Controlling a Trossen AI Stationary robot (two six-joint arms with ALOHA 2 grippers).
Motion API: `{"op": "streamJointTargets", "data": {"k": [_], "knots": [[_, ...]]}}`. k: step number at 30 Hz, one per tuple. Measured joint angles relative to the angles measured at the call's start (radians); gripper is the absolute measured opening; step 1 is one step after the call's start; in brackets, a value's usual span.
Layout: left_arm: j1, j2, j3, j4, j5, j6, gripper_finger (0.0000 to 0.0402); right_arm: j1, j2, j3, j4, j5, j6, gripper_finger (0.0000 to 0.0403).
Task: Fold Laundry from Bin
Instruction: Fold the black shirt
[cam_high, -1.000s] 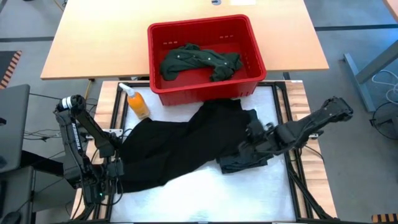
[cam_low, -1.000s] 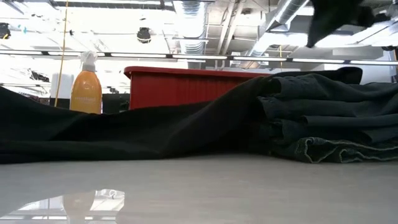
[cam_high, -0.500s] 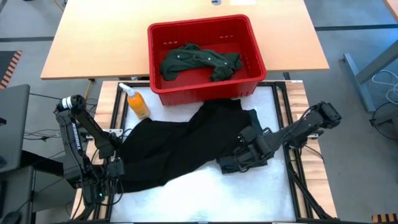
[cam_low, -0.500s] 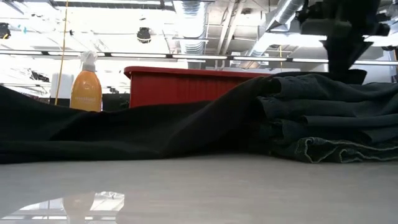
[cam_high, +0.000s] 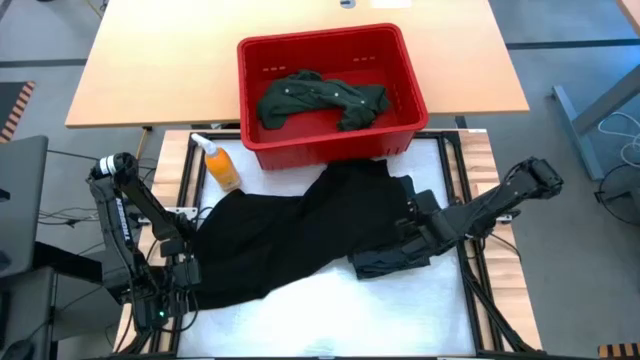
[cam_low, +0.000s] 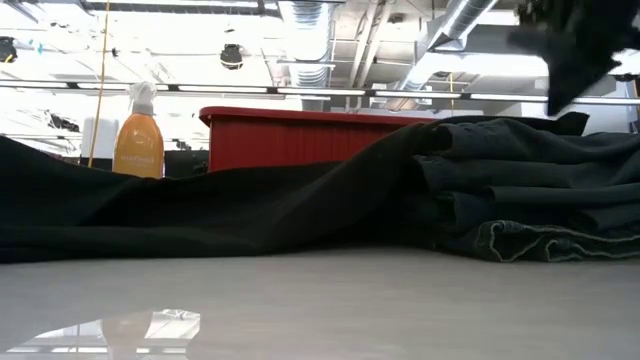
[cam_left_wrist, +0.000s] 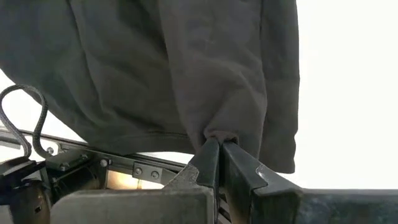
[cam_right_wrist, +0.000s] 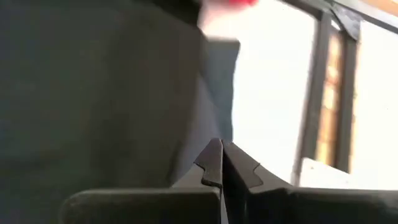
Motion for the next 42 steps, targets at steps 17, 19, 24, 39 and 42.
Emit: {"op": "streamJointTargets", "data": {"k": [17, 19, 24, 39, 42], "knots": [[0.0, 0.0, 0.0, -0.001, -0.024, 0.009, 0.0, 0.217, 0.097, 0.024, 0.421, 0.04, -0.1, 0.002], [0.0, 0.0, 0.0, -0.001, -0.024, 0.007, 0.0, 0.209, 0.12, 0.024, 0.394, 0.04, -0.096, 0.002], [0.0, 0.0, 0.0, 0.0, -0.024, 0.007, 0.0, 0.157, 0.163, 0.022, 0.259, -0.032, -0.048, 0.0021], [0.004, 0.0, 0.0, -0.196, -0.224, -0.149, 0.0003, 0.128, 0.16, 0.014, -0.019, -0.002, 0.126, 0.0021], [0.034, -0.005, -0.005, -0.236, -0.189, -0.186, 0.0018, 0.101, 0.16, 0.014, -0.019, 0.035, 0.121, 0.0021]]}}
